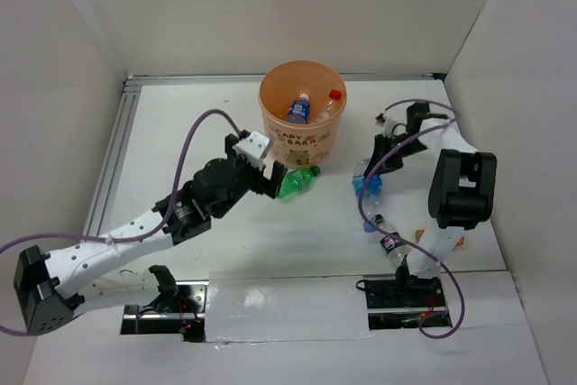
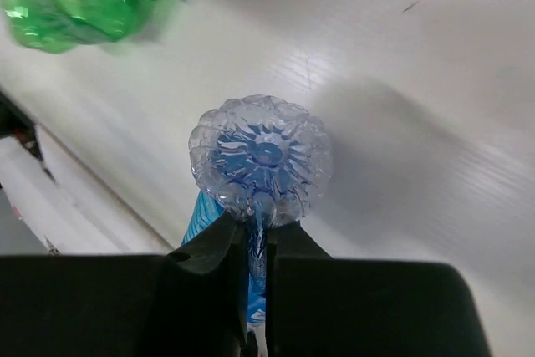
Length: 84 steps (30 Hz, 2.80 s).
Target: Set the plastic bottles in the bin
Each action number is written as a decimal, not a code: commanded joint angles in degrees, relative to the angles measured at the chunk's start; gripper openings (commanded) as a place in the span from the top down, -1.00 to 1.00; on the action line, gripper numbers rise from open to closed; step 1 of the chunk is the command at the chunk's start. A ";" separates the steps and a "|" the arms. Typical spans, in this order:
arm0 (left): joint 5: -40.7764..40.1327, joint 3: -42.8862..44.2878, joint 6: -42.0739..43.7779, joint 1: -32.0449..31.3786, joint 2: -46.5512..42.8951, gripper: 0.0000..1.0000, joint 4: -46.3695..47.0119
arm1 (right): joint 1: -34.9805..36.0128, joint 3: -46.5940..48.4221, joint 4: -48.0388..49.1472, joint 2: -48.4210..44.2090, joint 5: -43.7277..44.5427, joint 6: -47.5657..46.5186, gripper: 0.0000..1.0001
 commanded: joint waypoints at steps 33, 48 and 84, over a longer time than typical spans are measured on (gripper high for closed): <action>-6.97 -5.75 10.03 1.09 38.41 0.10 26.16 | 18.92 29.39 38.48 -11.55 10.56 13.06 -1.00; -0.66 2.31 7.40 -0.50 5.16 1.00 19.90 | -1.30 -6.90 9.54 -38.47 21.42 -26.65 0.58; 23.68 15.00 -30.90 -1.90 25.65 -0.93 -3.12 | -27.59 -27.47 -13.69 -42.07 30.30 -92.94 -0.91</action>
